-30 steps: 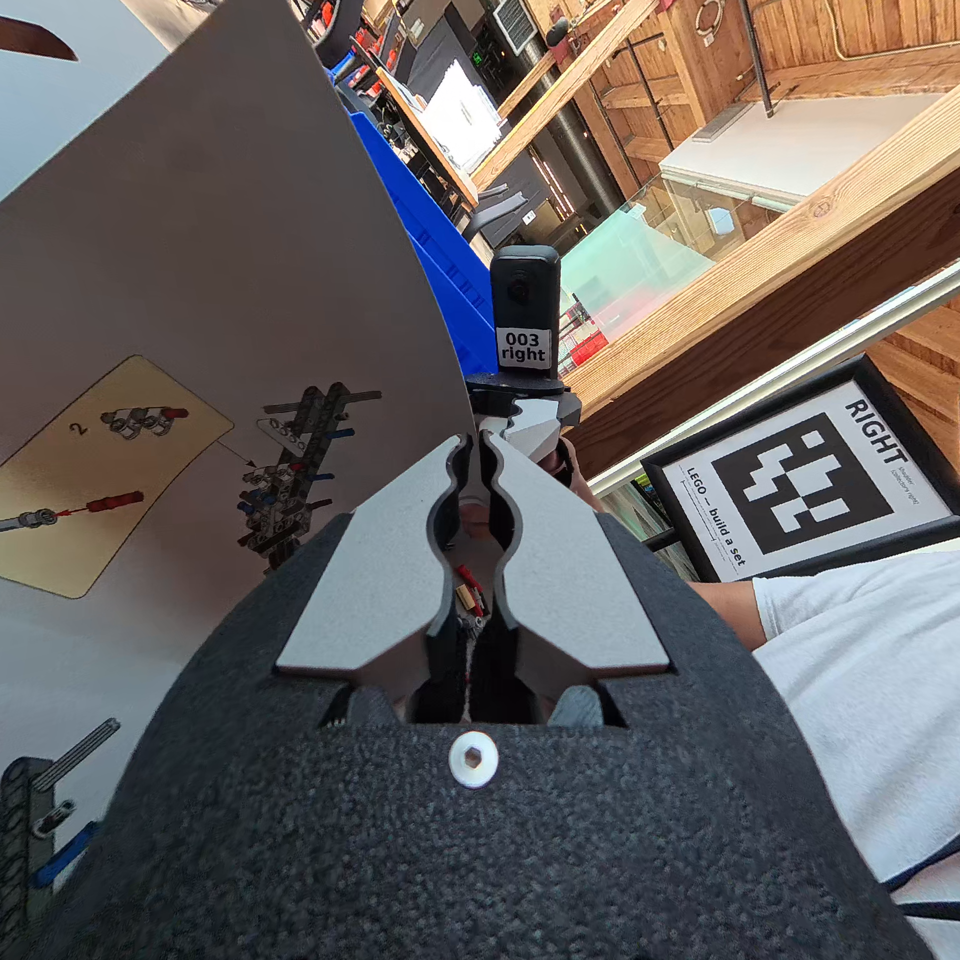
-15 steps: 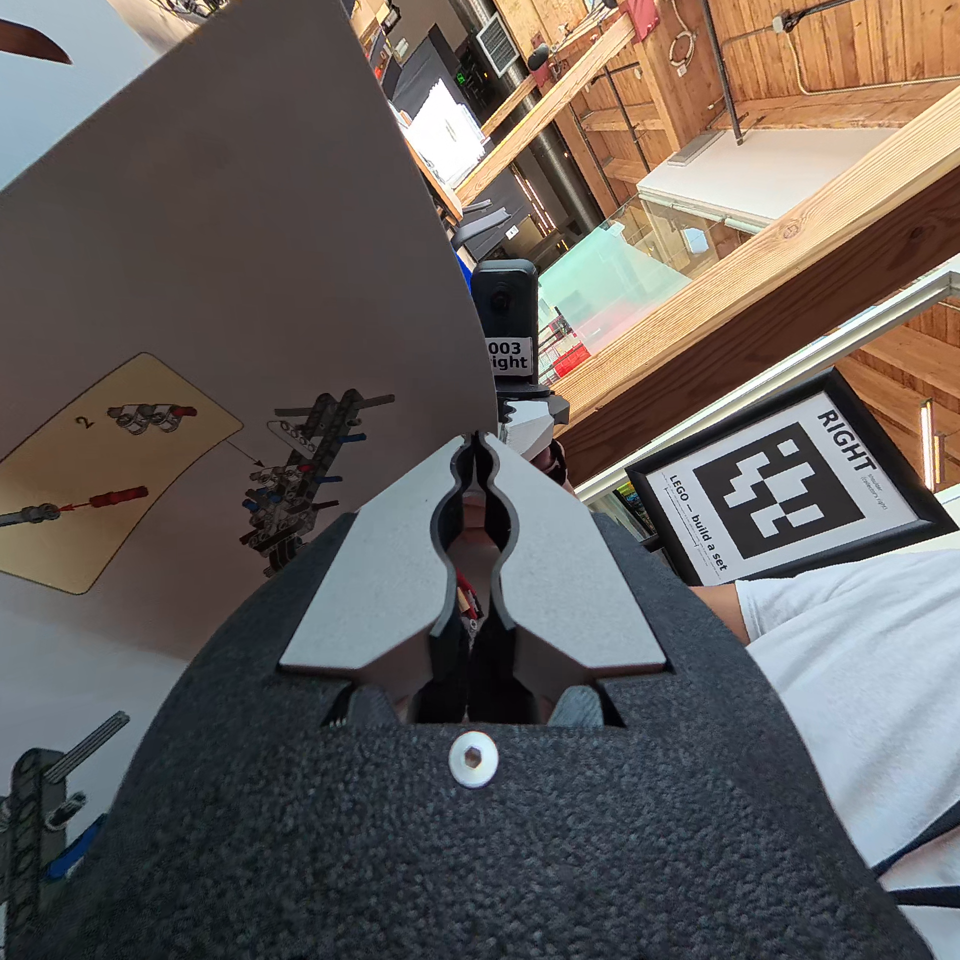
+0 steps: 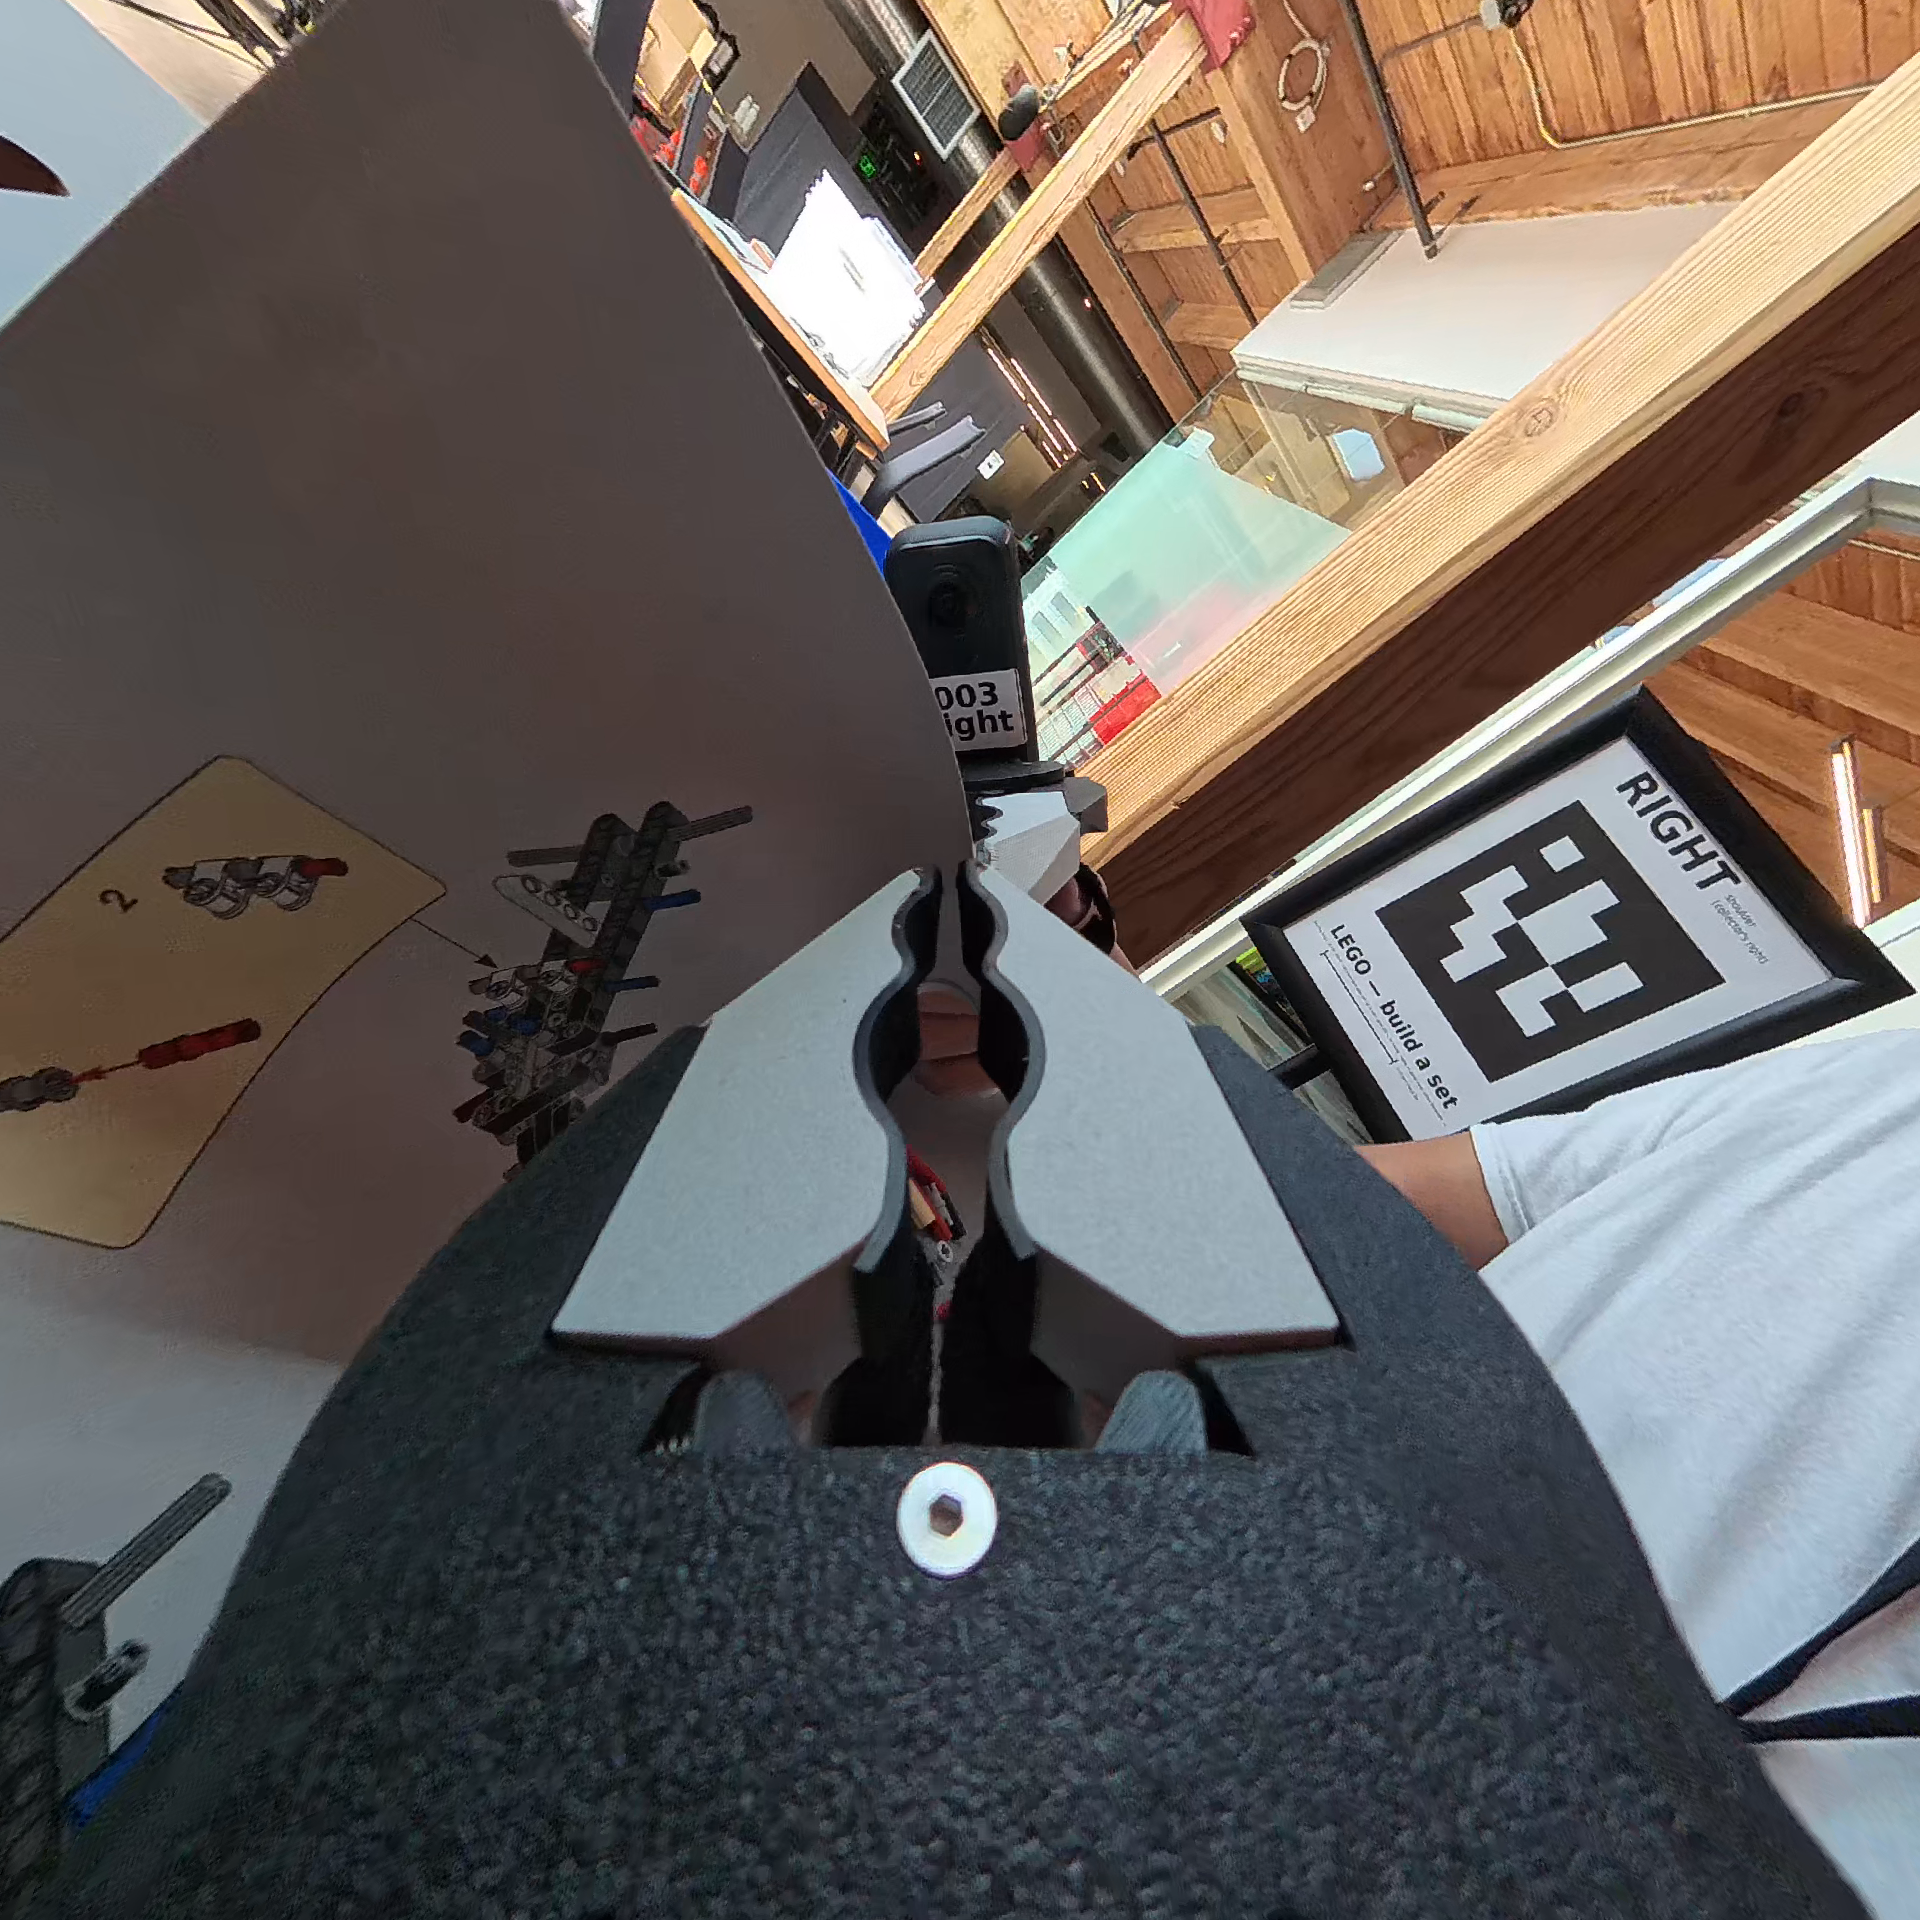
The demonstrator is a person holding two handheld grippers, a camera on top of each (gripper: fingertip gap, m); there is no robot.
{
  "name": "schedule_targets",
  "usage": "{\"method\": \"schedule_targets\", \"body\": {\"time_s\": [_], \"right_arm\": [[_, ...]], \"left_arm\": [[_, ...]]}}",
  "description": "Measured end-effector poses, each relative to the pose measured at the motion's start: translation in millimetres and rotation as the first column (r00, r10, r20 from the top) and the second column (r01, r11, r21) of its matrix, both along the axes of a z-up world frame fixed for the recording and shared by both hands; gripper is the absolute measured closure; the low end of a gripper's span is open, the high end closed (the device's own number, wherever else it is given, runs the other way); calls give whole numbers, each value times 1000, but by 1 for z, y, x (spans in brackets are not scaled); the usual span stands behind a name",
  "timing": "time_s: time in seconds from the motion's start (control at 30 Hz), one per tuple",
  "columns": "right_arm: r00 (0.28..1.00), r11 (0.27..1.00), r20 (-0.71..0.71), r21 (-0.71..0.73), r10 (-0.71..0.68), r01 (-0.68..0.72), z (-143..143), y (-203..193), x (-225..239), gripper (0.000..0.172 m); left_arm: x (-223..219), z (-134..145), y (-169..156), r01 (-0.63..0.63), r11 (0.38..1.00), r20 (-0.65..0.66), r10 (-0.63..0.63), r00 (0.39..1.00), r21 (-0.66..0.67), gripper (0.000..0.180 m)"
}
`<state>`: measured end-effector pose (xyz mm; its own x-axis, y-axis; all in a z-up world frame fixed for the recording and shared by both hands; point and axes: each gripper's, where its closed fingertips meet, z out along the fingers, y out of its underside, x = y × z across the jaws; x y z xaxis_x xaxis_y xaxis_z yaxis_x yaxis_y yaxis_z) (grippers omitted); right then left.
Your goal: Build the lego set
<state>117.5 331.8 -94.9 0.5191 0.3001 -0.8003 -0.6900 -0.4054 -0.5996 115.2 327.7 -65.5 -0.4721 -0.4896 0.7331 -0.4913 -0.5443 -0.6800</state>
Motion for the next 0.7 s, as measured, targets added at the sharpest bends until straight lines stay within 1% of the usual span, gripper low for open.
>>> {"method": "schedule_targets", "body": {"time_s": [0.1,0.23,0.3,0.7], "right_arm": [[1000,1000,0,-2,1,-1,0,0,0,121],[1000,1000,-10,1,8,-8,1,0,-1,121],[1000,1000,-11,-1,8,-8,0,0,-1,121],[1000,1000,-21,-2,16,-16,0,-1,-2,122]], "left_arm": [[-4,2,-1,14,1000,33,-14,999,26,176],[-5,0,-2,15,998,34,-17,999,62,177],[-5,0,-2,13,998,37,-15,999,63,180],[-4,1,-2,13,998,49,-16,999,62,180]]}}
